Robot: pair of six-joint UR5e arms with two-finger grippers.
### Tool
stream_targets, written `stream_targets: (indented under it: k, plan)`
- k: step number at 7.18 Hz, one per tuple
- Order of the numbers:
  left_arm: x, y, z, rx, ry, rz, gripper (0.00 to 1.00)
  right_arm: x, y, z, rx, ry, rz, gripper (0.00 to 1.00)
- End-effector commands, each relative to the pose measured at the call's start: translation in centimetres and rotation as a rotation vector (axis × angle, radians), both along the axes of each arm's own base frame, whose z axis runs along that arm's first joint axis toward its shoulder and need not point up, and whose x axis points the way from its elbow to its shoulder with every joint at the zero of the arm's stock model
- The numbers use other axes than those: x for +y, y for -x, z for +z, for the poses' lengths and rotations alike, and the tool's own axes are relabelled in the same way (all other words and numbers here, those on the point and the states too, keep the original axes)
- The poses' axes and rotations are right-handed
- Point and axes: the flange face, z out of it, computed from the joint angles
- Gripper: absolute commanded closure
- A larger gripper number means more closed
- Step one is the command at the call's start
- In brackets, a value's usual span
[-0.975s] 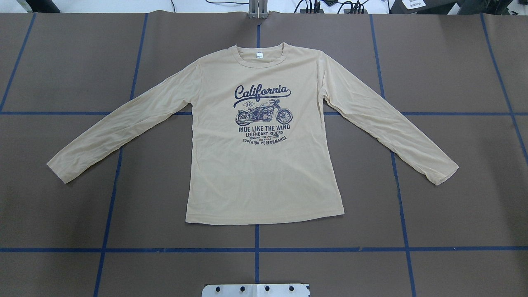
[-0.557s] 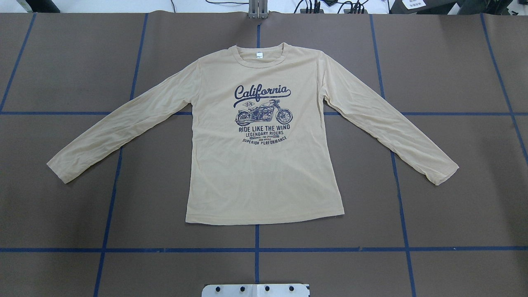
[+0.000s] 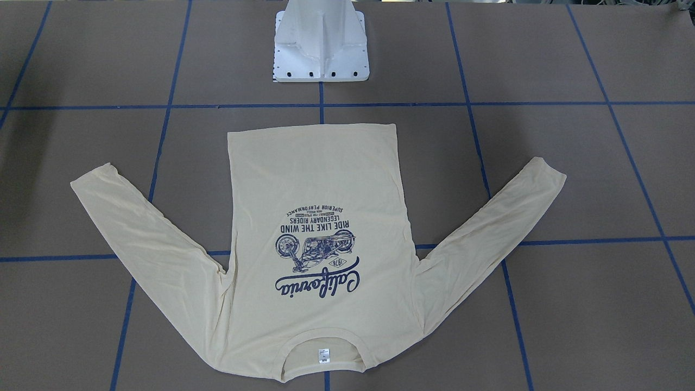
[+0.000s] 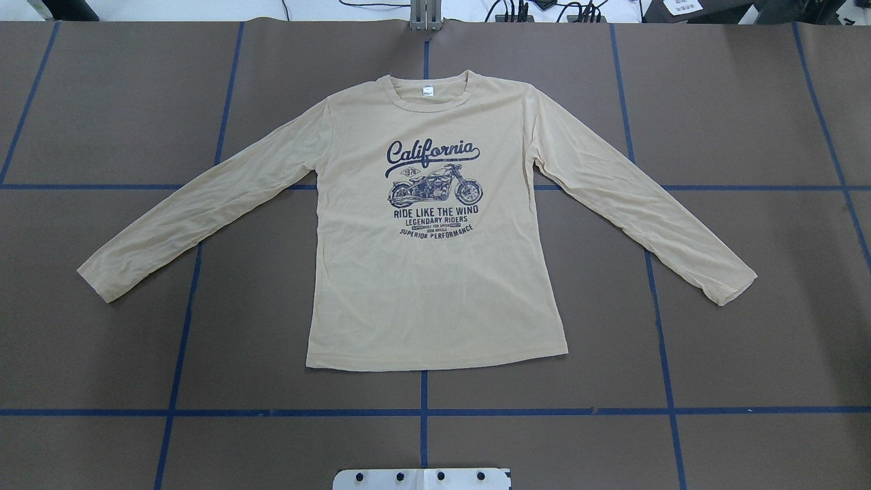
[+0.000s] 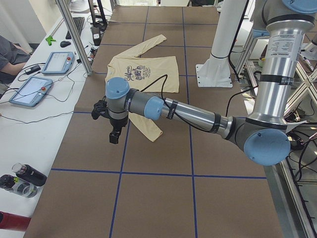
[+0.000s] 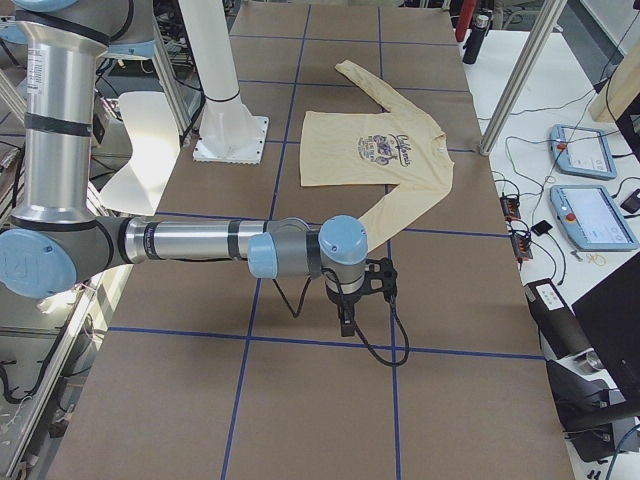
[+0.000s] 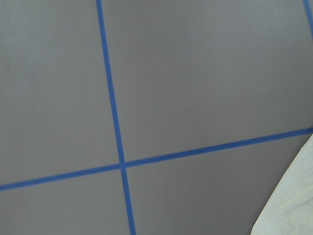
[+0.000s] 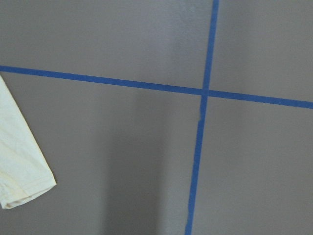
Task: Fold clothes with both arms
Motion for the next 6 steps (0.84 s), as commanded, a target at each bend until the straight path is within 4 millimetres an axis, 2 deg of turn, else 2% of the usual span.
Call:
stream_targets:
  k: [1,2,3,4,5,6]
  plan:
    - [-0.1,-2.4,0.4,0.018,-0.099,0.036,0.0,-1.1,1.5,-1.5,-0.083,-0.105,-0.028,0.0]
    - [-0.7,-2.7,-1.1,0.024,-0.115,0.026,0.0,-2.6,3.9,-3.1,-0.095,-0.037,0.003,0.0]
    - [-0.9,-2.7,-2.0,0.04,-0.136,0.032,0.0,-4.5,8.4,-5.3,-0.1,0.057,0.024,0.0]
    - [-0.9,-3.0,-1.7,0.06,-0.124,0.043,0.0,-5.2,12.4,-6.4,-0.077,0.069,-0.005,0.0]
    - [-0.4,-3.0,-1.5,0.073,-0.127,0.052,0.0,-4.8,13.9,-6.6,-0.07,0.028,-0.006,0.0]
    - [0.0,-3.0,-1.2,0.076,-0.128,0.051,0.0,-4.2,16.8,-7.6,-0.096,0.059,0.065,0.01]
